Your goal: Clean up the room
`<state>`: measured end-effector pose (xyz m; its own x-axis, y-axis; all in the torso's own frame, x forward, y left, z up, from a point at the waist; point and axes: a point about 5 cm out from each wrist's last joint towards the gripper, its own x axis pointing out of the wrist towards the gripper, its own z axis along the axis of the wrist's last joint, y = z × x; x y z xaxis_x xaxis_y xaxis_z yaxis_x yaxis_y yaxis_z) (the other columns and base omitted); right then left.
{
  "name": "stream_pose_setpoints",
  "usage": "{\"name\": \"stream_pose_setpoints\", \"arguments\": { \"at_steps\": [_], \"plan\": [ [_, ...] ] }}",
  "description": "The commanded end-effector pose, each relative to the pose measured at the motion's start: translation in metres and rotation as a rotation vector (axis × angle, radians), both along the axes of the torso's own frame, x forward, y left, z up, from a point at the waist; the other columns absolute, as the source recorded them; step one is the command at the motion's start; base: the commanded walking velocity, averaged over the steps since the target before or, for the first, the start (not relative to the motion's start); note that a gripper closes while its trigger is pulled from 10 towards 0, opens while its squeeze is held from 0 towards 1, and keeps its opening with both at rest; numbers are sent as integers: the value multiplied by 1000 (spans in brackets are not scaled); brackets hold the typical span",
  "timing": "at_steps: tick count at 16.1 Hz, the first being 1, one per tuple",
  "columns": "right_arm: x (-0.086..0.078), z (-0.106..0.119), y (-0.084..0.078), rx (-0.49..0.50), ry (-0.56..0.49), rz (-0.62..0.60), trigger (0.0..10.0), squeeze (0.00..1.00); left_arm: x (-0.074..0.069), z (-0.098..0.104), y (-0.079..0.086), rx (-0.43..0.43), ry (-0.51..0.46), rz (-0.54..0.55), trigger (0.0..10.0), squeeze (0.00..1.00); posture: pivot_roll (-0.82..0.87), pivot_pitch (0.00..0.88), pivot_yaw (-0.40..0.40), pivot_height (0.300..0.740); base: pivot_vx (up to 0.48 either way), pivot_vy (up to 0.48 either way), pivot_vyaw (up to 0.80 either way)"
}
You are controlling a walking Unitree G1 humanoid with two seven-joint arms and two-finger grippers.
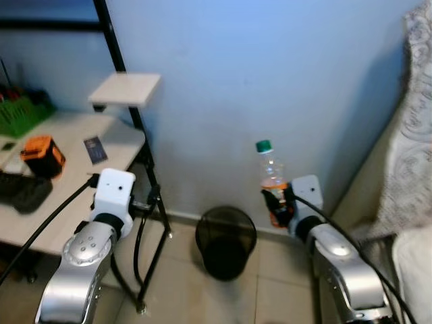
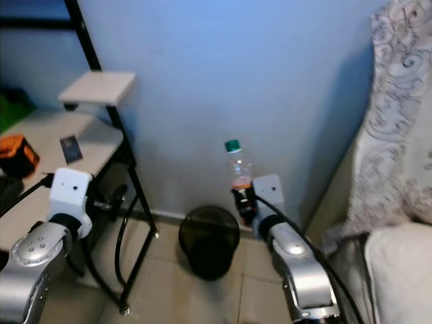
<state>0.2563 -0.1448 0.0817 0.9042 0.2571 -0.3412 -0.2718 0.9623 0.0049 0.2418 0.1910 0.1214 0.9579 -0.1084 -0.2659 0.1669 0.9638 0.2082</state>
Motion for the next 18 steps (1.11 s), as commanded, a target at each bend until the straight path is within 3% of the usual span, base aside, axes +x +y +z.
{"name": "stream_pose_setpoints", "arguments": {
  "at_steps": [1, 5, 9, 13, 16, 18],
  "plan": [
    [3, 0, -9, -4, -3, -26, 10000, 0, 0, 2, -6, 5, -6, -42, 10000, 0, -17, 0, 50, 740, 375, 0, 0],
    [6, -2, -10, -41, 4, 27, 10000, 0, 0, 2, -6, 29, 0, -81, 10000, 0, -6, 0, 40, 740, 362, 0, 0],
    [23, -12, -17, -143, 48, 65, 10000, 0, -3, 3, -8, 51, 5, -150, 10000, 0, 20, 0, 13, 740, 300, 0, 0],
    [44, -41, -22, -306, 169, 134, 10000, 0, -6, 0, -20, 88, 46, -433, 10000, 0, 40, 0, -2, 740, 0, 0, 0],
    [50, -63, -22, -447, 265, 191, 10000, 0, -5, 3, -27, 123, 106, -664, 10000, 0, 44, 0, -6, 740, 0, 0, 0],
    [54, -68, -19, -490, 288, 213, 10000, 0, -5, 6, -29, 145, 139, -774, 10000, 0, 47, 0, -10, 740, 0, 0, 0]
  ]
}}
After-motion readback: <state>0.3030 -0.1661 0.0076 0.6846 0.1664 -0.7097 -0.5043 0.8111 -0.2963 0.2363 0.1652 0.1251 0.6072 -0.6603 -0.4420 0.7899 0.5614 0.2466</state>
